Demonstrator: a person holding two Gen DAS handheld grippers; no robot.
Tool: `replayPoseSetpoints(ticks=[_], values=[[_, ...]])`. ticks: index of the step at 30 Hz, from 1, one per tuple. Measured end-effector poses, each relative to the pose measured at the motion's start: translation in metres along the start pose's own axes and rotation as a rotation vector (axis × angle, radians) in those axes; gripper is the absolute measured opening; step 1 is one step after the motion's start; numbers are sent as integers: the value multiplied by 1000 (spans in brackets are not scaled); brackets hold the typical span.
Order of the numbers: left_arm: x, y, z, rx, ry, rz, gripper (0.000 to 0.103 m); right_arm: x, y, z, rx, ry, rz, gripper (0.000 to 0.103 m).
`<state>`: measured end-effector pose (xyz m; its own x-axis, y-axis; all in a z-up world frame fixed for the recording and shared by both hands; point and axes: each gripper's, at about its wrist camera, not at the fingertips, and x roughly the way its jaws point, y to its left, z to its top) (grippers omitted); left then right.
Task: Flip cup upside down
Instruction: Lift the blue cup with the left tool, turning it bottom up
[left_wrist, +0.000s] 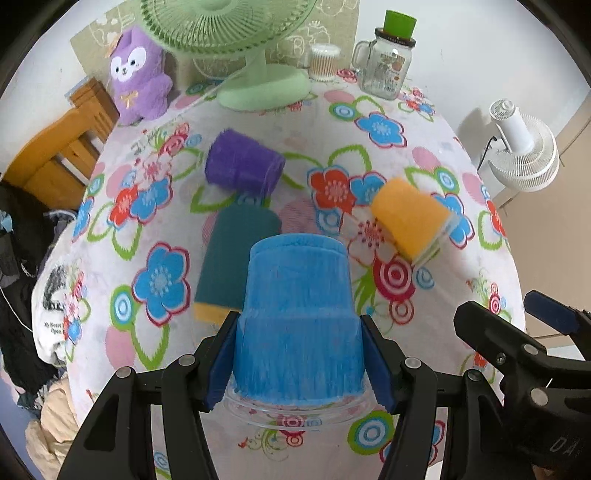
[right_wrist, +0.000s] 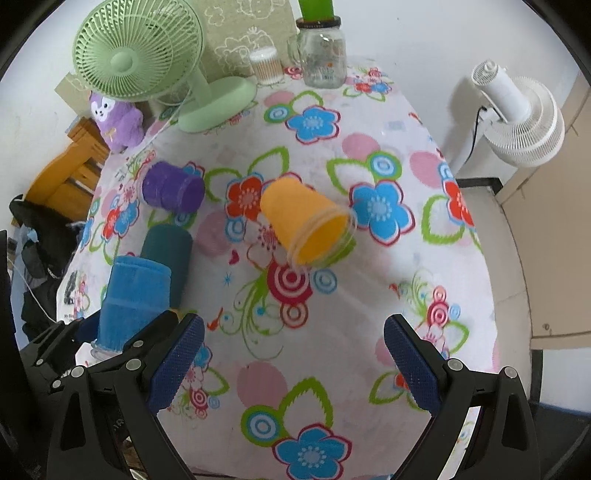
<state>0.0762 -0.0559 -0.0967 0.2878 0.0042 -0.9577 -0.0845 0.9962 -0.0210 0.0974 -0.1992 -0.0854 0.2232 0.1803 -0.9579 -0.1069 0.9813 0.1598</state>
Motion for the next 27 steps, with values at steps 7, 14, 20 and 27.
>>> replayPoseSetpoints(ticks=[7, 14, 20, 27], values=[[22, -5, -20, -20, 53, -50, 65, 12, -7, -19, 17, 37, -32, 99], [49, -8, -31, -53, 92, -42, 65, 35, -15, -29, 12, 83, -53, 99], [64, -13, -34, -80, 106, -43, 66, 51, -16, -25, -6, 112, -52, 99], [72, -11, -31, -114, 127, -43, 69, 61, -17, -21, -29, 133, -43, 99]])
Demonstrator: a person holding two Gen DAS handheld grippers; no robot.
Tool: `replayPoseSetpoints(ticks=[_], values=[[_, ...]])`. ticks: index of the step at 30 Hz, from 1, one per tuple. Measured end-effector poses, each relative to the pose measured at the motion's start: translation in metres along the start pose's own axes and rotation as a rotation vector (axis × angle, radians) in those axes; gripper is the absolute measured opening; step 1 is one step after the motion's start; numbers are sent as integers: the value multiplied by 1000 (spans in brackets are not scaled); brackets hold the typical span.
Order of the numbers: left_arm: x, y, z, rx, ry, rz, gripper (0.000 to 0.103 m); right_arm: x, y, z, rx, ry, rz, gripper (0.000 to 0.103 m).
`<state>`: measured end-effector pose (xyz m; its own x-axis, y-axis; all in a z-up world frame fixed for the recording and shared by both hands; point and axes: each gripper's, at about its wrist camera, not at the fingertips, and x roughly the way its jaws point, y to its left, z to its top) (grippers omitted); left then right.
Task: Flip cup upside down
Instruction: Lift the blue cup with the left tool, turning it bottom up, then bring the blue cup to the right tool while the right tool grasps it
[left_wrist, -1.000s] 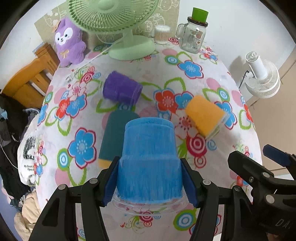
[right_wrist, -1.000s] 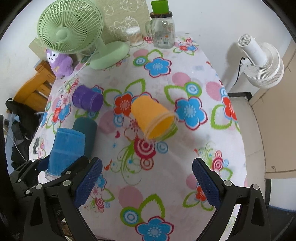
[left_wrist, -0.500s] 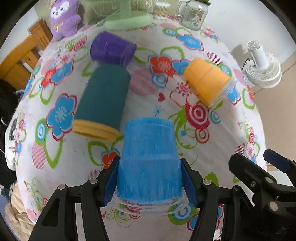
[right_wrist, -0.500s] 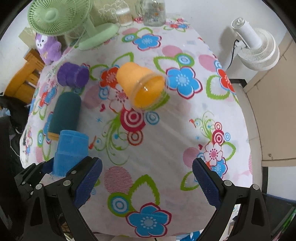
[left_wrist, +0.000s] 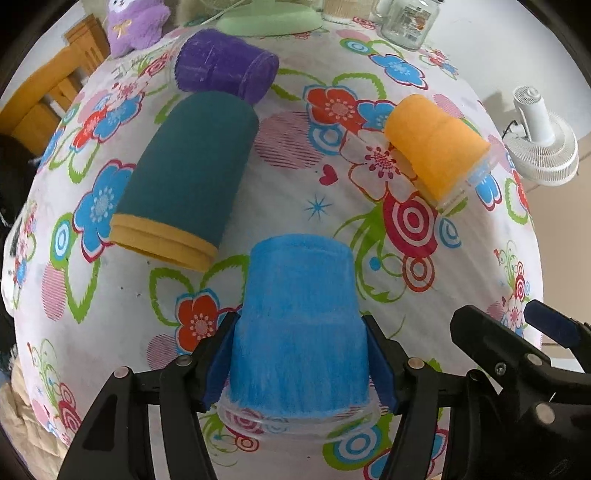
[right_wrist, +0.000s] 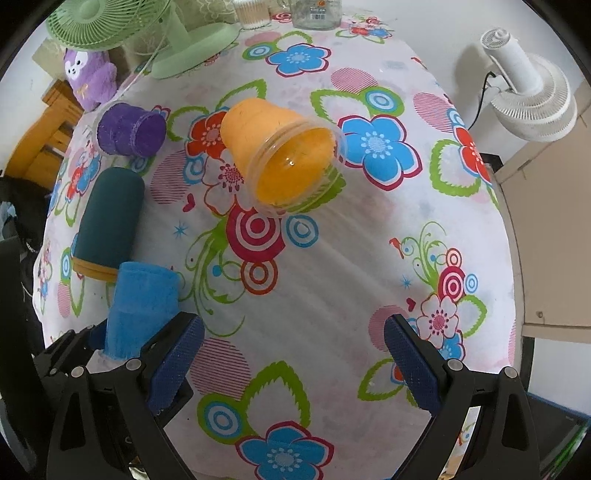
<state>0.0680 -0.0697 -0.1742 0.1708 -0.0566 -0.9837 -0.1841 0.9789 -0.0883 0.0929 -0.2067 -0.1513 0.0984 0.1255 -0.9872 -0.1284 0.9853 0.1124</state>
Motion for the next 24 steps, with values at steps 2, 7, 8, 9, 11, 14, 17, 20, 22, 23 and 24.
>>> replayPoseSetpoints(ticks=[2, 7, 8, 9, 11, 14, 17, 20, 22, 23, 24], values=[[0, 3, 0, -18, 13, -10, 75, -1, 0, 1, -2, 0, 6, 99], [-19, 8, 0, -20, -4, -13, 85, -13, 0, 6, 9, -18, 33, 99], [-25, 9, 2, -13, -9, -14, 86, -16, 1, 6, 10, -23, 37, 99], [-30, 9, 2, -6, -17, -14, 86, -20, 2, 7, 11, -31, 43, 99], [-41, 12, 4, 6, -34, -13, 86, -29, 6, 8, 13, -49, 53, 99], [-58, 16, 6, 13, -50, -15, 88, -41, 11, 9, 22, -71, 69, 99], [-68, 17, 9, 34, -64, -10, 88, -49, 20, 9, 24, -83, 81, 99], [-78, 20, 13, 58, -89, 11, 88, -56, 31, 9, 18, -99, 78, 99], [-83, 28, 15, 64, -94, 16, 88, -58, 38, 10, 21, -103, 76, 99], [-84, 32, 15, 67, -94, 14, 88, -58, 42, 10, 23, -101, 80, 99], [-85, 37, 16, 70, -91, 15, 88, -57, 43, 10, 26, -100, 82, 99]])
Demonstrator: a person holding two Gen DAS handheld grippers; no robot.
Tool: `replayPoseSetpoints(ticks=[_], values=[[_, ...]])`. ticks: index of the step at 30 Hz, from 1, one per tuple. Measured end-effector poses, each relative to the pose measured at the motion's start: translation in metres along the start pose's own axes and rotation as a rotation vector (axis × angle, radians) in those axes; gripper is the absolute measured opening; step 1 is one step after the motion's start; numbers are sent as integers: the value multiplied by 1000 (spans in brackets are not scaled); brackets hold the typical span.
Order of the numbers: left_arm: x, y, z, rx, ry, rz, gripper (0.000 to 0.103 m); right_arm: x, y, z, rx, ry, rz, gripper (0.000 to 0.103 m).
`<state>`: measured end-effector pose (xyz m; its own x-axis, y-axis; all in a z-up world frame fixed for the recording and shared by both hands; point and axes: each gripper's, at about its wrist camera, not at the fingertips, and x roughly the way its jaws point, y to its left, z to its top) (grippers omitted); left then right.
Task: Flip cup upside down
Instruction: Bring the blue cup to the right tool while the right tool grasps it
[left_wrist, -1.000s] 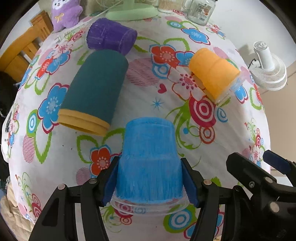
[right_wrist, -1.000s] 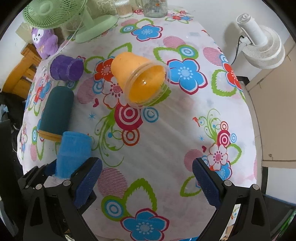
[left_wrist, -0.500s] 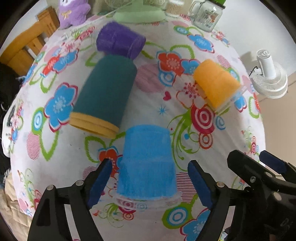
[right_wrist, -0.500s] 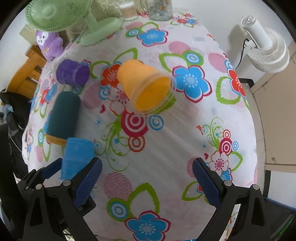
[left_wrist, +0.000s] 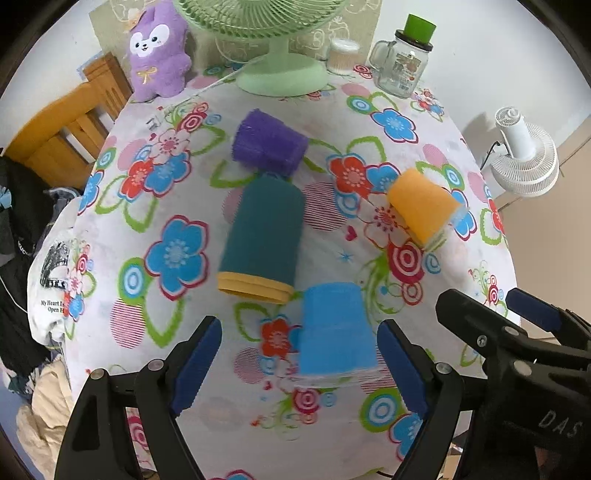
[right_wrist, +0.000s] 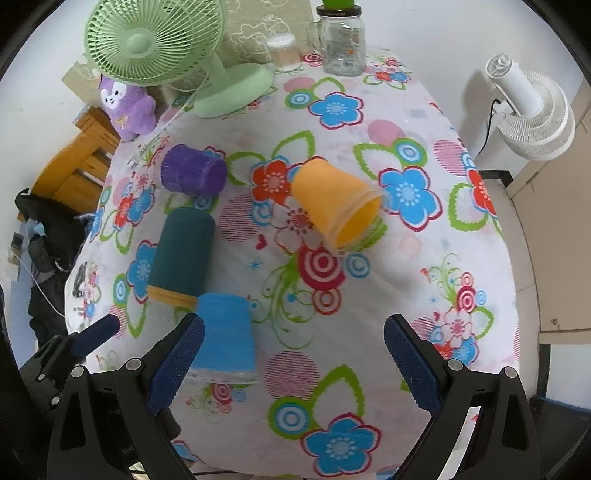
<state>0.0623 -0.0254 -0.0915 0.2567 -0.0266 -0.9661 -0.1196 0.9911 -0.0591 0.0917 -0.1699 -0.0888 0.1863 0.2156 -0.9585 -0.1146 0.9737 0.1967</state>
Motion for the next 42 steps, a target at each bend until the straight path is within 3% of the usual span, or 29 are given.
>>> replayPoseSetpoints(ticks=[9, 23, 42], values=[[10, 35, 2, 67, 37, 34, 88, 21, 27, 3, 4, 58, -18, 99], [52, 64, 1, 91, 152, 31, 88, 83, 59, 19, -31, 247, -77, 99], [83, 72, 2, 116, 236, 27, 88, 142, 75, 22, -63, 468, -131, 74]])
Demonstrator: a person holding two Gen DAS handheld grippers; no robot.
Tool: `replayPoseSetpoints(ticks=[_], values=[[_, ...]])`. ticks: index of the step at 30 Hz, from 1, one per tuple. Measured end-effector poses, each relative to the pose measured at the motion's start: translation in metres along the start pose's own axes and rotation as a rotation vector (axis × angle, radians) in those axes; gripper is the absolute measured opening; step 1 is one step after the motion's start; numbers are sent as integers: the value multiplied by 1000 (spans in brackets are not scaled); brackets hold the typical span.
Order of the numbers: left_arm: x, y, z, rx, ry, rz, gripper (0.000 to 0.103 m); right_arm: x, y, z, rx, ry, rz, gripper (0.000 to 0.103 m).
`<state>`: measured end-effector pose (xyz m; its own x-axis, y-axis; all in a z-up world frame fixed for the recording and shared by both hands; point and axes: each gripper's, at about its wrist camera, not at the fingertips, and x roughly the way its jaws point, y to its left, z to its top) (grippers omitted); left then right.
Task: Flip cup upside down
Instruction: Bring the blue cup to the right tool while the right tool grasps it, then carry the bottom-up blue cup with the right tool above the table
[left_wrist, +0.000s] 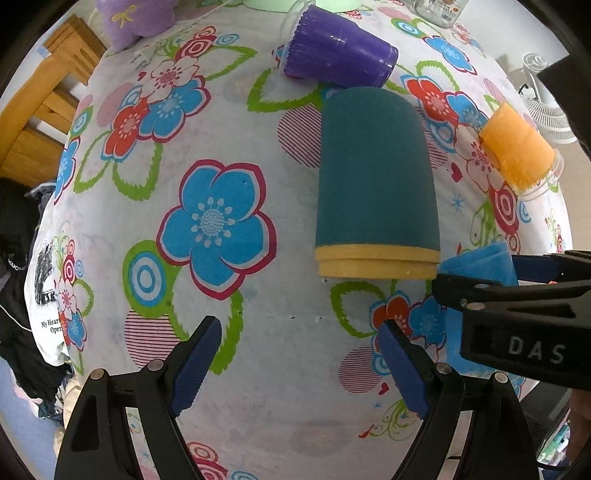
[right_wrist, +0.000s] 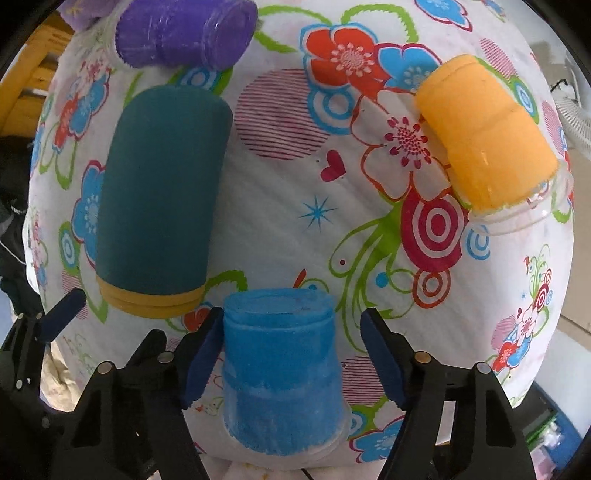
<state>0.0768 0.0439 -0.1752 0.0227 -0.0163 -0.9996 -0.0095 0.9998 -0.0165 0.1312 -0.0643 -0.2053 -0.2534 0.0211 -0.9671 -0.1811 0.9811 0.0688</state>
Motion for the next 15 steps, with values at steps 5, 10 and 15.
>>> replayPoseSetpoints(ticks=[5, 10, 15], values=[[3, -1, 4, -10, 7, -6, 88, 11, 5, 6, -8, 34, -4, 58], [4, -5, 6, -13, 6, -3, 88, 8, 8, 5, -35, 7, -5, 57], [-5, -4, 4, -21, -6, -3, 88, -10, 8, -1, -36, -49, 12, 56]])
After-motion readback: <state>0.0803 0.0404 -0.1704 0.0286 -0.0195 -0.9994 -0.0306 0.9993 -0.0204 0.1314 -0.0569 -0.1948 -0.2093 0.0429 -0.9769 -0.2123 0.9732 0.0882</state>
